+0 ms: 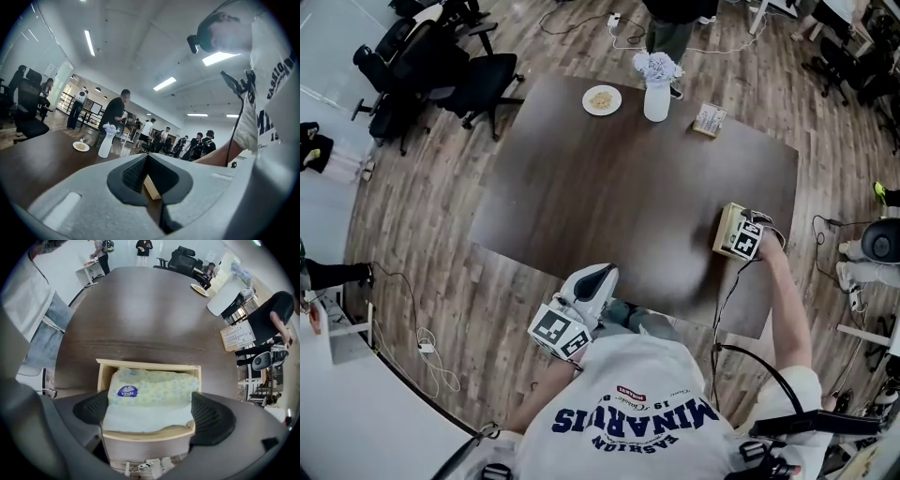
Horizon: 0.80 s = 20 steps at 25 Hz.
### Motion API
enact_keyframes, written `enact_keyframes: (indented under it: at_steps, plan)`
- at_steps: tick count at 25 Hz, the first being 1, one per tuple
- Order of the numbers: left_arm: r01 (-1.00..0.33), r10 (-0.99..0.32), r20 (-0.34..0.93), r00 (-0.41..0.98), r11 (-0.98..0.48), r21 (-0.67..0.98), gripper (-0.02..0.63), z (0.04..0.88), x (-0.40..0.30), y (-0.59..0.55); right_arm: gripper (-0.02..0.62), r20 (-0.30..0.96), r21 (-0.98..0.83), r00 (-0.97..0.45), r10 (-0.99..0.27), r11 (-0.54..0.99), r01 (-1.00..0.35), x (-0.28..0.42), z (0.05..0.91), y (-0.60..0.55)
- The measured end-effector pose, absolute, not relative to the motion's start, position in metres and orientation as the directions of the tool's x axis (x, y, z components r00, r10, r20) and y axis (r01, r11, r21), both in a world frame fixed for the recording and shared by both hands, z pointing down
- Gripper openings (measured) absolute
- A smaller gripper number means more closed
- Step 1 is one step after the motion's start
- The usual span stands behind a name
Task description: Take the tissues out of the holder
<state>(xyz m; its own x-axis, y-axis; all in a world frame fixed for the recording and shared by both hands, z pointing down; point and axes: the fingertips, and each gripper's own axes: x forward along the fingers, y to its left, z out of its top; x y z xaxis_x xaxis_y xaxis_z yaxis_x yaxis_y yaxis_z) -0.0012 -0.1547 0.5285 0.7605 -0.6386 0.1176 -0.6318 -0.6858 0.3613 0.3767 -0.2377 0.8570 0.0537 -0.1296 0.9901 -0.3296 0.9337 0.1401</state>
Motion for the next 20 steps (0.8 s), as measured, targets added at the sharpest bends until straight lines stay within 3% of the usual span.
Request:
enact_keyframes:
  at_steps: [3, 14, 20]
  plan:
    - [-0.640, -0.647, 0.121, 0.753, -0.676, 0.366, 0.005, 0.530, -0.003, -0.157, 0.586, 0.986, 0.168, 0.078, -0.151, 0.933, -0.319, 0.374, 0.863, -0.246]
    - [-0.639, -0.646, 0.126, 0.752, -0.671, 0.376, 0.005, 0.534, 0.007, -0.159, 0.584, 0.977, 0.213, 0.093, -0.194, 0.939, -0.270, 0.376, 0.869, -0.247]
    - [-0.639, -0.646, 0.122, 0.753, -0.674, 0.372, 0.005, 0.529, 0.011, -0.166, 0.581, 0.984, 0.163, 0.107, -0.140, 0.954, -0.254, 0.374, 0.884, -0.233]
